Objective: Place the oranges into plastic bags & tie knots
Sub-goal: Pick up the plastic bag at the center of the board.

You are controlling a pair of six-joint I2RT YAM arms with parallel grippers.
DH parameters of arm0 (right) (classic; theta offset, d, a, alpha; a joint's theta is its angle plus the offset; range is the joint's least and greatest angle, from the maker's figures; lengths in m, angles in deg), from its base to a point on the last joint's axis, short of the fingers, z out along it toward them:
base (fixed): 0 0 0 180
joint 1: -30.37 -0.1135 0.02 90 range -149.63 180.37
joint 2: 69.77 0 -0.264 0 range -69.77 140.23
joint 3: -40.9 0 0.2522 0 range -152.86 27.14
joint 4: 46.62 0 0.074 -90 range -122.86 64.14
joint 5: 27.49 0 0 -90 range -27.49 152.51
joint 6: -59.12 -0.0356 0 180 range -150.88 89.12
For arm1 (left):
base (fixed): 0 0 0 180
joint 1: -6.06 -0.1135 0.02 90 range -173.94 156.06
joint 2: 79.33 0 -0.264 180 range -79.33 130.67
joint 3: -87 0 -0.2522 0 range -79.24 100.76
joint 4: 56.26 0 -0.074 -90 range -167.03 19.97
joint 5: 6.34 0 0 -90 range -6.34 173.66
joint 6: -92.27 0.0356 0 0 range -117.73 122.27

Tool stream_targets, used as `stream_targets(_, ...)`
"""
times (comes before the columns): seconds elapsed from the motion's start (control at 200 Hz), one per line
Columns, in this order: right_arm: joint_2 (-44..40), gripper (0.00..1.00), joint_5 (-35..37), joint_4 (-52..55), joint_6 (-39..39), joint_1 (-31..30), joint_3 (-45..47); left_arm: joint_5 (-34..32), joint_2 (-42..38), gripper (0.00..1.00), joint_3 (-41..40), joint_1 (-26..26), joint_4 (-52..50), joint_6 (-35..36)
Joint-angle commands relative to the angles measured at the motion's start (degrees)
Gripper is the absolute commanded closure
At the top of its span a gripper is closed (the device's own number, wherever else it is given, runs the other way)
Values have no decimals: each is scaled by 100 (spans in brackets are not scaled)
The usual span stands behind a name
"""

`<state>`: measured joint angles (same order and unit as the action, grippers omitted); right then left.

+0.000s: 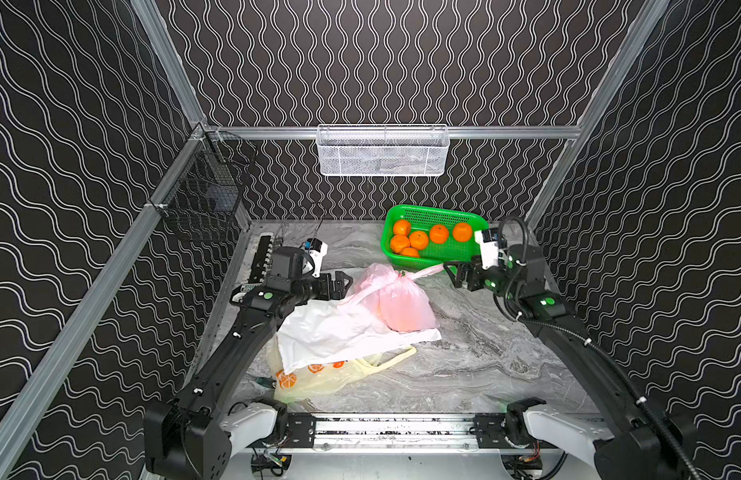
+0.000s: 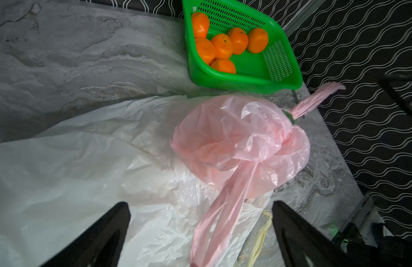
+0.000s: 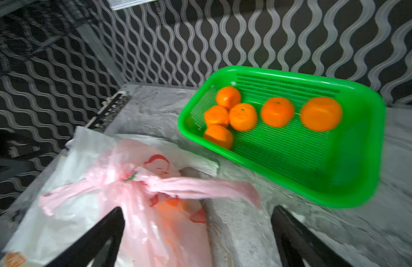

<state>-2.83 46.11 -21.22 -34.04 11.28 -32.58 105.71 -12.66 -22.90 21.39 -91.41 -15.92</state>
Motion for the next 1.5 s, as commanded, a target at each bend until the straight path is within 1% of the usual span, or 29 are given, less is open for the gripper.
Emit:
stream_targets(0.0, 509, 0, -147, 707, 766, -743, -545, 527, 52, 1, -15, -13, 825, -490)
stream_targets(0.065, 1031, 0, -107, 1185, 1160, -1065, -1007, 580, 74, 1, -98, -43, 1169, -740)
stream_targets(0.205, 2038, 0, -301, 1988, 1643, -1434, -1933, 568, -50, 1, -474, -240, 1669, -1147)
stream_targets(0.355, 2825, 0, -304, 2545, 1902, -1608, -2599, 789, -225, 1, -875, -574, 1904, -1378)
stream_targets(0.405, 3025, 0, -298, 2680, 1960, -1628, -2769, 853, -321, 1, -1020, -693, 1932, -1402)
stream_targets(0.455, 3180, 0, -131, 2753, 1950, -1657, -2884, 930, -410, 1, -1126, -826, 1934, -1412)
stream_targets(0.641, 3574, 1, 49, 2940, 1937, -1684, -3072, 1154, -653, 1, -1406, -1237, 1808, -1357)
stream_targets(0.726, 3683, 9, 96, 3041, 1873, -1709, -3167, 1118, -658, 1, -1423, -1260, 1638, -1201)
stream_targets(0.776, 3684, 16, 126, 3013, 1814, -1729, -3155, 1086, -621, 1, -1413, -1260, 1566, -1124)
stream_targets(0.946, 3635, 55, 631, 2821, 1530, -1764, -3070, 987, -557, 1, -1391, -1261, 1441, -922)
stream_targets(1.016, 3565, 68, 708, 2788, 1480, -1756, -3038, 923, -570, 1, -1341, -1261, 1343, -801)
stream_targets(1.091, 3400, 79, 699, 2677, 1432, -1759, -2949, 793, -631, 1, -1244, -1261, 1176, -643)
stream_targets(1.216, 2834, 100, 814, 2389, 1216, -1763, -2717, 622, -752, 1, -981, -1231, 958, -458)
stream_targets(1.266, 2539, 100, 953, 2315, 1080, -1756, -2606, 536, -783, 1, -826, -1146, 866, -386)
stream_targets(1.336, 1986, 100, 1269, 2194, 809, -1764, -2379, 277, -784, 1, -506, -831, 685, -234)
stream_targets(1.386, 1520, 100, 1575, 2070, 522, -1758, -2129, -58, -772, 1, -292, -437, 581, -135)
stream_targets(1.456, 796, 100, 2243, 1833, -2, -1757, -1656, -536, -729, 1, -59, 133, 556, -32)
stream_targets(1.496, 392, 100, 2685, 1661, -452, -1759, -1385, -764, -678, 1, 25, 434, 628, -1)
